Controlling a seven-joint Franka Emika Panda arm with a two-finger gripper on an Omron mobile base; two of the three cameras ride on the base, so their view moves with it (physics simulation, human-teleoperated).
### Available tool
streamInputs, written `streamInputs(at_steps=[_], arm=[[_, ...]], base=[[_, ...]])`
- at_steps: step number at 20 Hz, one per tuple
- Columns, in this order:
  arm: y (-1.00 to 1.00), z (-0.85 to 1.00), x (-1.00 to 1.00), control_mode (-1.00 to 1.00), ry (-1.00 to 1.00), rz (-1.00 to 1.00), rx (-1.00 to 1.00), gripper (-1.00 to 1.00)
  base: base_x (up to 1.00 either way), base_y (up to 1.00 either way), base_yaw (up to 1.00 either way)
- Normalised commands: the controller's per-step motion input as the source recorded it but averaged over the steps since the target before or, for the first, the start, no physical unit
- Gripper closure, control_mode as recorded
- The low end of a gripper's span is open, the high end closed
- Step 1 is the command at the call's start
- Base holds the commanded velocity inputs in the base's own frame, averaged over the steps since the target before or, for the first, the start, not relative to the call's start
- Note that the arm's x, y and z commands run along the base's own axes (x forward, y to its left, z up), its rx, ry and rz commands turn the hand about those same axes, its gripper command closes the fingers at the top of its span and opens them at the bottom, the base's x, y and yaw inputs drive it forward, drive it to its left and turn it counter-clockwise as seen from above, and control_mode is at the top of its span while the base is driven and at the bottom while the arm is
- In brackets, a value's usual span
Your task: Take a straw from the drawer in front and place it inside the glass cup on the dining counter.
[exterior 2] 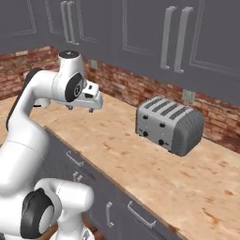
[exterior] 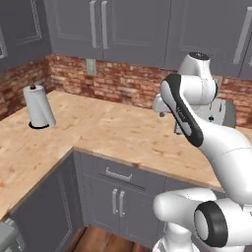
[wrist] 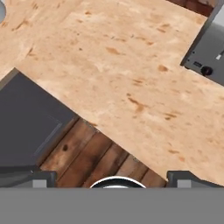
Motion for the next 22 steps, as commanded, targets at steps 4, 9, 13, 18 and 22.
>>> streamInputs(at_steps=[4,9,13,18,22], arm=[[0.0,0.0,0.0,1.0,0.0,0.0,0.0,-1.0],[0.0,0.0,0.0,1.0,0.0,0.0,0.0,-1.0],[0.0,0.0,0.0,1.0,0.0,0.0,0.0,-1.0],[0.0,0.0,0.0,1.0,0.0,0.0,0.0,-1.0],[0.0,0.0,0.0,1.0,0.0,0.0,0.0,-1.0]], base=[[-0.05,-0.36,0.46],[0.0,-0.32,0.42],[0.0,-0.5,0.38],[-0.42,-0.6,0.32],[-0.26,-0.58,0.3]])
